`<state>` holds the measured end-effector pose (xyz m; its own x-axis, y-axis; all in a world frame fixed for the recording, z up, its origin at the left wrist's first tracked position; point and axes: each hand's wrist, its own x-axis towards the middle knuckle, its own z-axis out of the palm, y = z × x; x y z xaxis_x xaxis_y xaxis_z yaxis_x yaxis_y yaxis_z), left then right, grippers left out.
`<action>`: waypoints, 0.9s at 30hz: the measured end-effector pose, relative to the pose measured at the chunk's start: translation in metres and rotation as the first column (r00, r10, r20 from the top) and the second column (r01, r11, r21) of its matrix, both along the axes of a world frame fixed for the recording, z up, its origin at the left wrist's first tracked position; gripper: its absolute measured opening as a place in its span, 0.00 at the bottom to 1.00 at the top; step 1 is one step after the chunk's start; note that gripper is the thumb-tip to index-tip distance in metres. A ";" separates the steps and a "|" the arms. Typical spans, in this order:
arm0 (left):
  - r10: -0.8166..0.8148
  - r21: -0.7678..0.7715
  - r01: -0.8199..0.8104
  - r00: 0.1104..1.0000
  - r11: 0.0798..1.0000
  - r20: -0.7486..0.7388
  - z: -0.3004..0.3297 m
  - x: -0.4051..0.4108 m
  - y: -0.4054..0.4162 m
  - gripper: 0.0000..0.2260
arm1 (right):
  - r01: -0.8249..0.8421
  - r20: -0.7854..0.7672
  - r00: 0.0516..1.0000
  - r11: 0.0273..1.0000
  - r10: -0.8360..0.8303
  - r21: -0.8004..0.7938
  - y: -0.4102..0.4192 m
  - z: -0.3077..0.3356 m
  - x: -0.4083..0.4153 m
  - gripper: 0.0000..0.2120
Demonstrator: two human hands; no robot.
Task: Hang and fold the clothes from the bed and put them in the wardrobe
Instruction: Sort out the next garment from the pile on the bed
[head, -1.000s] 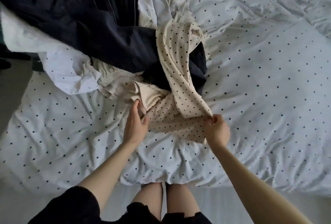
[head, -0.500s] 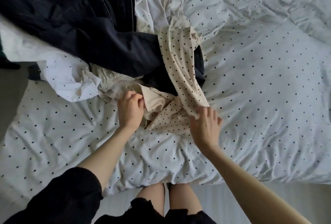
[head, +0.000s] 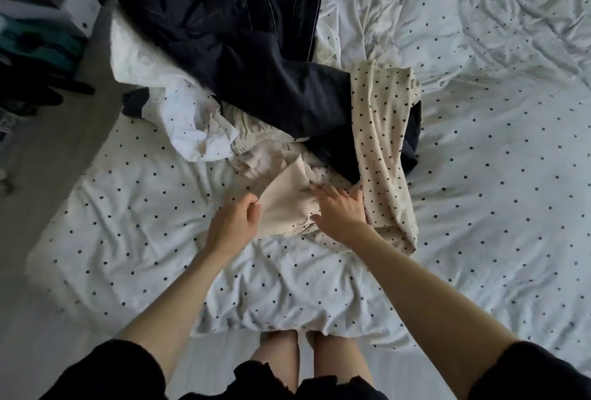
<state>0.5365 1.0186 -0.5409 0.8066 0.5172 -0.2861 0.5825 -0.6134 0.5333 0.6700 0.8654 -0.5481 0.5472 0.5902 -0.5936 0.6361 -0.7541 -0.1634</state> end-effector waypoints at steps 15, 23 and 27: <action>-0.054 -0.286 -0.046 0.942 0.957 -0.333 -0.049 -0.068 -0.030 0.11 | -0.282 0.056 0.955 0.950 0.292 -0.137 -0.024 -0.012 -0.042 0.12; 0.057 -0.311 -0.205 0.904 0.928 -0.424 -0.060 -0.086 -0.068 0.17 | -0.141 0.116 0.985 0.986 0.129 0.094 -0.053 -0.021 -0.057 0.16; 0.193 -0.298 -0.328 0.894 0.896 -0.404 -0.060 -0.105 -0.072 0.11 | -0.104 0.106 0.990 0.987 0.091 0.119 -0.051 -0.024 -0.070 0.16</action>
